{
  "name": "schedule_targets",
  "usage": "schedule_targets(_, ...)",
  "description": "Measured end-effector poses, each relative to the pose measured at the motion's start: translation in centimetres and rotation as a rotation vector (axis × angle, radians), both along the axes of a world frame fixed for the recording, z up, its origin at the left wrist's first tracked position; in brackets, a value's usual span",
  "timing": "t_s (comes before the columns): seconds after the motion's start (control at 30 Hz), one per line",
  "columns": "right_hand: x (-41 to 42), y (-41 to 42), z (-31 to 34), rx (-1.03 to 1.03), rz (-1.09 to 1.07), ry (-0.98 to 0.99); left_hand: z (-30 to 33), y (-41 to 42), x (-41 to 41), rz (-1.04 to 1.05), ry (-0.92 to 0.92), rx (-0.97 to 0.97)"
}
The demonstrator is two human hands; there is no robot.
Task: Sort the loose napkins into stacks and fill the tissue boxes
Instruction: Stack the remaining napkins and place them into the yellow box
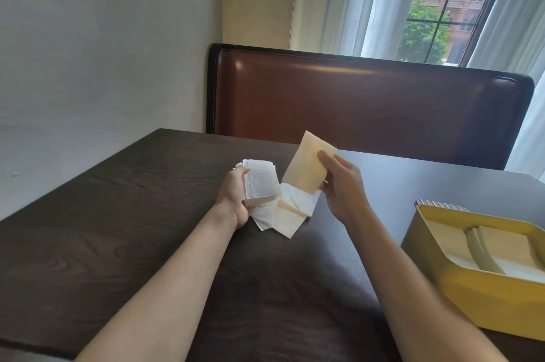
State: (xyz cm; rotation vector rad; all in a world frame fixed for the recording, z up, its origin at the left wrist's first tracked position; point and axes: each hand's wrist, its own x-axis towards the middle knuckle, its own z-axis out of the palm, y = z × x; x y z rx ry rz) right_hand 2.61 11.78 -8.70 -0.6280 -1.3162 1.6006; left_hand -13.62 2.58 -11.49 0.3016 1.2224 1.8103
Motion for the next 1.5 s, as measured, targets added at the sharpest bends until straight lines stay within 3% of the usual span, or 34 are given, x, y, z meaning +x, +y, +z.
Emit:
schedule_targets(0.1,-0.3,-0.2,0.2,-0.028,0.149,0.057,0.6,-0.3,0.7,-0.14,0.038,0.065)
schedule_targets(0.23,-1.3,-0.5,-0.9,0.237,-0.011,-0.274,1.1,-0.7,2.1,-0.387,0.03,0.102)
schedule_targets(0.3,-1.4,-0.6,-1.4,0.277,-0.058,-0.353,1.3,-0.8,2.7,-0.456,0.071,0.108)
schedule_targets(0.37,-1.4,-0.5,-1.5,0.27,-0.056,-0.386,1.1,-0.9,3.1,-0.451,0.164,0.083)
schedule_targets(0.5,-1.3,0.1,-1.6,0.203,-0.149,-0.378,0.1,-0.2,2.5,-0.236,0.307,-0.002)
schedule_targets(0.57,-1.1,1.3,-2.6,0.289,-0.244,-0.6,-0.3,0.3,1.8,-0.136,0.254,-0.004)
schedule_targets(0.67,-0.9,2.6,-4.5,0.463,-0.243,-1.188,-0.4,0.4,1.2,-0.026,0.176,-0.001)
schedule_targets(0.73,-1.0,2.8,-5.0,0.511,-0.207,-1.313,-0.5,0.5,1.0,0.001,0.154,-0.011)
schedule_targets(0.9,-1.2,2.7,-4.8,0.461,-0.251,-1.167,-0.7,0.6,0.9,0.019,0.14,-0.036)
schedule_targets(1.1,-0.5,1.3,-2.4,0.19,-0.229,-0.39,-0.8,0.7,0.6,0.071,0.114,-0.044)
schedule_targets(1.2,-0.4,0.2,-1.0,0.029,-0.012,-0.102,-0.5,0.5,0.5,0.081,0.05,-0.008)
schedule_targets(1.27,-0.2,-0.5,-0.3,-0.026,0.158,0.017,-0.1,0.3,0.8,-0.019,0.016,0.023)
schedule_targets(1.33,-0.3,-1.0,0.0,0.021,0.191,-0.035,0.2,0.0,1.2,-0.174,0.006,0.032)
schedule_targets(1.5,-1.1,-1.2,-0.9,0.221,0.003,-0.313,0.4,-0.3,1.7,-0.387,0.088,0.031)
